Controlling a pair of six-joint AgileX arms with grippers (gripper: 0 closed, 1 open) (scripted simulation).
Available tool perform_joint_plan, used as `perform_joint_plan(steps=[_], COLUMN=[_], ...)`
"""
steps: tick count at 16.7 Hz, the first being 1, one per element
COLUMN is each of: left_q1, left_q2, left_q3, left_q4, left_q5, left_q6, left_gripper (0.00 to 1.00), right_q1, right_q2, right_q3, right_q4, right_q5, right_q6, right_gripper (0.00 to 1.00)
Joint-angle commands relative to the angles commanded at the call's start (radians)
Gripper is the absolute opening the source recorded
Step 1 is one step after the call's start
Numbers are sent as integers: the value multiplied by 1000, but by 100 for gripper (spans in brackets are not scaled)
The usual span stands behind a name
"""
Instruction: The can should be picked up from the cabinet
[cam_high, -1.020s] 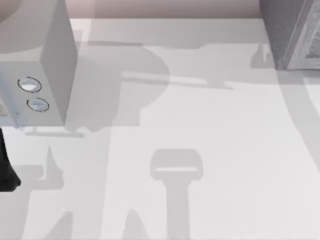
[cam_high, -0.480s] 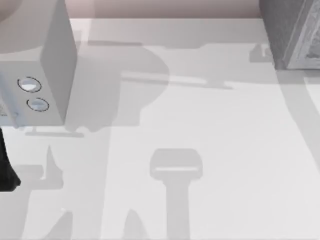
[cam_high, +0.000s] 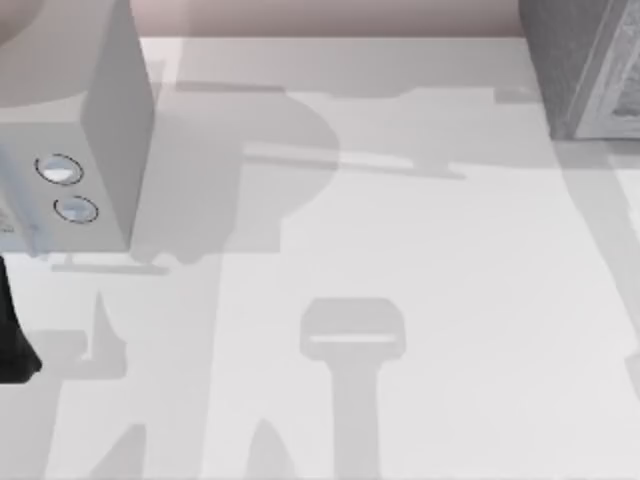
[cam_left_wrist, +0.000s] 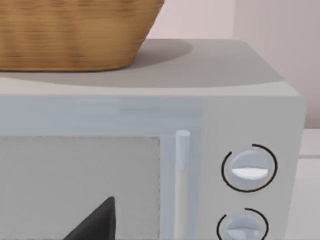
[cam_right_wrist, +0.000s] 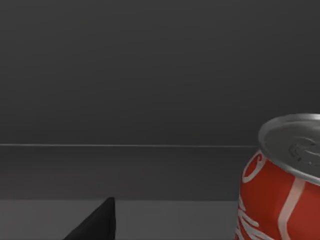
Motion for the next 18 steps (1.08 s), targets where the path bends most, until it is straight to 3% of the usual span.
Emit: perform_joint_plan(steps=[1, 14, 18], left_q1=[0, 0, 0], left_q2=[0, 0, 0], left_q3=[0, 0, 0], left_q4=[0, 0, 0], left_q5=[0, 0, 0], left_q6=[0, 0, 0], left_gripper=[100, 100, 100], right_q1=[0, 0, 0], right_q2=[0, 0, 0], right_q3=[0, 0, 0], right_q4=[0, 0, 0], right_q5=[0, 0, 0], right_q6=[0, 0, 0], right_gripper=[100, 2, 0])
